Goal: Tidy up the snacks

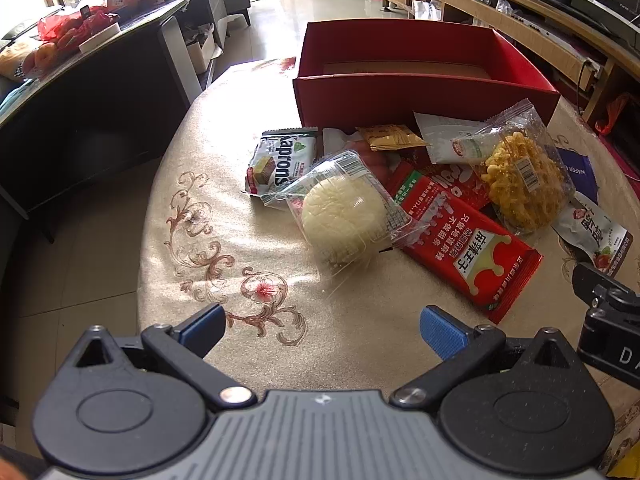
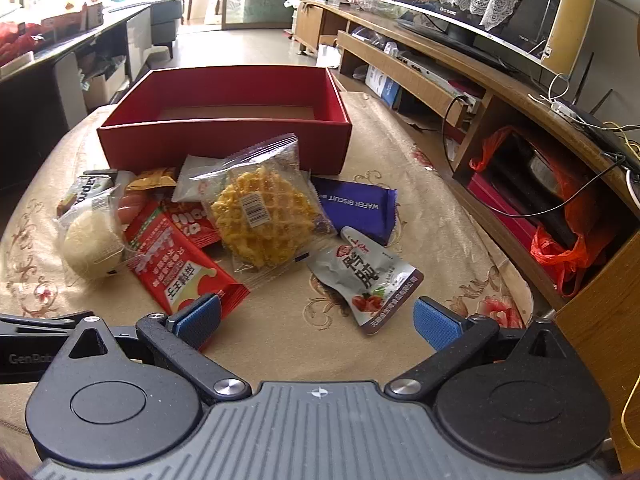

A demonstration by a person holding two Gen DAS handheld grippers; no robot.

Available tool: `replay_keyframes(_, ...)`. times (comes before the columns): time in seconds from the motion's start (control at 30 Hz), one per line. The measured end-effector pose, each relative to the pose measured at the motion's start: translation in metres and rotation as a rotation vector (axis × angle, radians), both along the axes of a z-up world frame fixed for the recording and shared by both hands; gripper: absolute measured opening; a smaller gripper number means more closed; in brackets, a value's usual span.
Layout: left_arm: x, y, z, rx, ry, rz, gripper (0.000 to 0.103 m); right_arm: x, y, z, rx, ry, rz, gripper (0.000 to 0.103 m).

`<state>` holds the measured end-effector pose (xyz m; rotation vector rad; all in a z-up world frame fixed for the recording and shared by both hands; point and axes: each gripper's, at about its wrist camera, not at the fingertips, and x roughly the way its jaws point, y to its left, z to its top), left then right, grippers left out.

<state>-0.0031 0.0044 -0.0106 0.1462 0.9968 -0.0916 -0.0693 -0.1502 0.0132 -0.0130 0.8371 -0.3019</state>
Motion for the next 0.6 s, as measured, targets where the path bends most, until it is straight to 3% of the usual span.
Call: replay_keyframes(0.6,-0.0019,-0.004,0.001,0.036,-0.018,-0.011,0.099,-0.0002,0.0059,-0.0043,0.0,0.026,0.027,0.102)
